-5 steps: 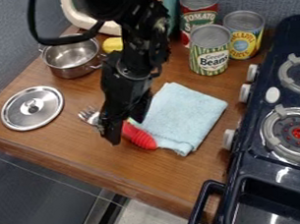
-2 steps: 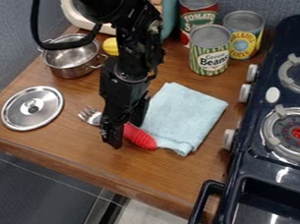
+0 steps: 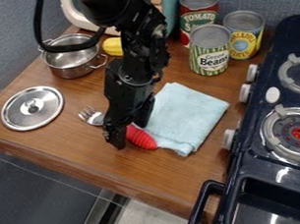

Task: Put the fork on the white towel

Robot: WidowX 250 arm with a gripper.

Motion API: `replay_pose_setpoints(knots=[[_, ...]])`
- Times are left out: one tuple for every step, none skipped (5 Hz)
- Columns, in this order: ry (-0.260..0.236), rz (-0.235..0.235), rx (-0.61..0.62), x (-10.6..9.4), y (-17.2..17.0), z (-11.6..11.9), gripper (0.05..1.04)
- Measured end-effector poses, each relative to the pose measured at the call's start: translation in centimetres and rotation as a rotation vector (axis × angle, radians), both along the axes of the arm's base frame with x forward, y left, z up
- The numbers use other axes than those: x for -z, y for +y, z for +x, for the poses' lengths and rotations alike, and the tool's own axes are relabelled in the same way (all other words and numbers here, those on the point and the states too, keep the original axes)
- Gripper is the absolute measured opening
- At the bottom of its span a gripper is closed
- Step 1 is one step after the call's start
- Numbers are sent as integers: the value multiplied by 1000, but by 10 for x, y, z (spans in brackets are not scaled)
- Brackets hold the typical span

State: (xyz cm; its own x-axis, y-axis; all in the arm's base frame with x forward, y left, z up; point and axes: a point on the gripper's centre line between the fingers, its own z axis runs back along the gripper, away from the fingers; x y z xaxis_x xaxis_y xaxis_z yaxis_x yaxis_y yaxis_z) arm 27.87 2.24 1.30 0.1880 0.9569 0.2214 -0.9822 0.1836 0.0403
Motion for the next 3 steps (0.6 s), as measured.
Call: replay_pose_setpoints(knots=[[1,-30,-12,1,0,0,940],[-16,-88,-35,2,3,2,657],[-27,-125,-49,3,2,4,394]])
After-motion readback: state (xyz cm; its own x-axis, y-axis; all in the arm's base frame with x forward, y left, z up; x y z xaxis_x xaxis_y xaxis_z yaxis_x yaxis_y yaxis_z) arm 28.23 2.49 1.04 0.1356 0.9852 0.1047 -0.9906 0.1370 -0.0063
